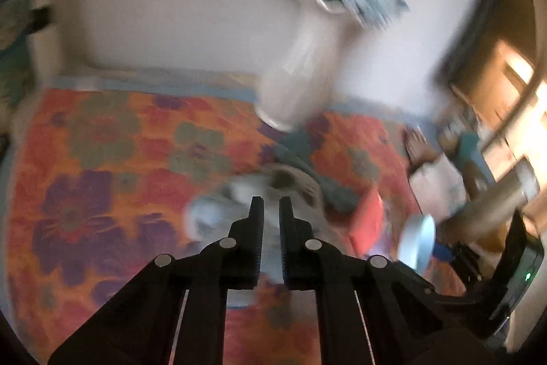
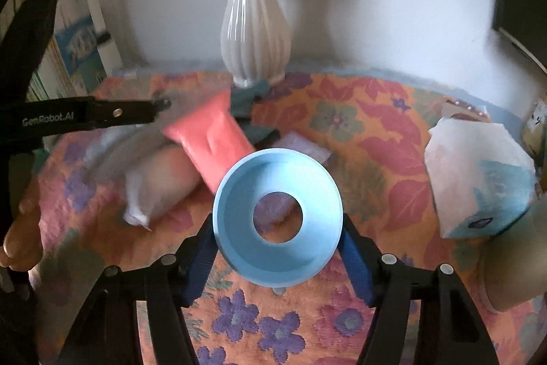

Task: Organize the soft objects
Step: 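Grasp the grey plush koala with the left tool while the right grasps the light blue ring, then carry the grey koala and blue ring toward the dark glass plate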

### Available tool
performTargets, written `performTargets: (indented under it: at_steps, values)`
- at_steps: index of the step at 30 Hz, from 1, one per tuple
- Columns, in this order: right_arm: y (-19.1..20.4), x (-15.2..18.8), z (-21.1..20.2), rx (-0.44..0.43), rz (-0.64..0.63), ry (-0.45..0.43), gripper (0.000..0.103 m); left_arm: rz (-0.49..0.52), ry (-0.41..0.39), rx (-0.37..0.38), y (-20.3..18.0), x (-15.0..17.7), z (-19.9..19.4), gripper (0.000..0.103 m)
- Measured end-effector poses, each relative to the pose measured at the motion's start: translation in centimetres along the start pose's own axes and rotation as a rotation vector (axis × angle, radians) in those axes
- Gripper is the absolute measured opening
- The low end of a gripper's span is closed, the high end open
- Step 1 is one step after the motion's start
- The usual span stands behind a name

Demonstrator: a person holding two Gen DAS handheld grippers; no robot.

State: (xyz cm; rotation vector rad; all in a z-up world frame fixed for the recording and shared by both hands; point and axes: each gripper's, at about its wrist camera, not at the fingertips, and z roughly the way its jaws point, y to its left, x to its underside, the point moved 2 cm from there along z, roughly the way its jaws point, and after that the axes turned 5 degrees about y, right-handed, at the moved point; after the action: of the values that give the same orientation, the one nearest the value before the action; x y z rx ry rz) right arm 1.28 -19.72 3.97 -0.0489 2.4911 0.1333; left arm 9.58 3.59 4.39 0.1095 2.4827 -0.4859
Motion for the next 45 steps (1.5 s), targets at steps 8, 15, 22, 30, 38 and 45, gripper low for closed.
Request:
performTargets:
  at_steps: [8,15,22,30,38,45]
  values:
    - [0.4,0.1,0.4,0.007,-0.003,0.023,0.066,-0.023,0.063,0.054,0.6,1.2,-0.7,0.068]
    - [0.2,0.3,0.4,0.012,0.007,0.03,0.066,0.132,0.186,-0.068,-2.1,0.2,5.3,0.092]
    - [0.1,0.2,0.7,0.001,0.017,0.044,0.066,0.157,0.152,-0.131,-2.2,0.1,7.3,0.081]
    - [0.2,0.3,0.5,0.008,0.014,0.024,0.066,-0.006,-0.007,0.041,0.5,0.0,-0.1,0.076]
    - [0.2,0.5,0.1,0.009,0.014,0.004,0.066,-0.043,-0.04,-0.026,1.3,3.2,-8.6,0.076]
    - [0.1,0.7,-0.6,0.007,0.007,-0.008,0.066,0.025,0.092,-0.147,-1.7,9.5,-5.1,0.076]
